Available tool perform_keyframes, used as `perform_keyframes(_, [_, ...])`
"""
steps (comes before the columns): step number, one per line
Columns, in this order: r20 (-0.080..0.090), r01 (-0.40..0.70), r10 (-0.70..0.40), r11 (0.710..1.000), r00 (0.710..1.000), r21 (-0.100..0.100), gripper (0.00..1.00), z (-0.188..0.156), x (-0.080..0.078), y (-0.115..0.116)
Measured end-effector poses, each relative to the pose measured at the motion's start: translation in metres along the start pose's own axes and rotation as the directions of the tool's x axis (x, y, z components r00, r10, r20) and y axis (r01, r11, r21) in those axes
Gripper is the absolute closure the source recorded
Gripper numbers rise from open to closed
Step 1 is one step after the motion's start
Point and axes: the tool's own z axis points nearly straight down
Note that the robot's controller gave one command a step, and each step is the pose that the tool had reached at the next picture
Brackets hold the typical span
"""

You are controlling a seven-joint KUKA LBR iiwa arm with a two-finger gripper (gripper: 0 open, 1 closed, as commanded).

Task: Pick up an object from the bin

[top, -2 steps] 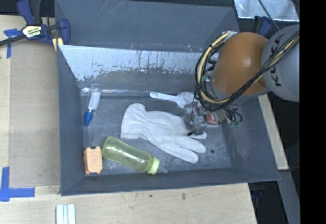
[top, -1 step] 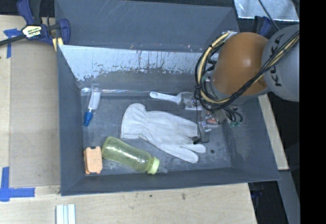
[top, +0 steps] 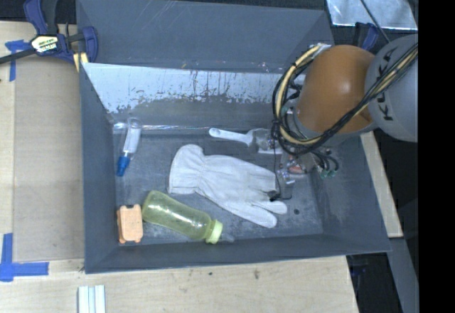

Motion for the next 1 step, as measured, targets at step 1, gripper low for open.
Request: perform_keyframes(1, [0.002, 0.038, -0.038, 0.999, 0.999, 0.001, 0.0, 0.022, 0.0057, 0.0058])
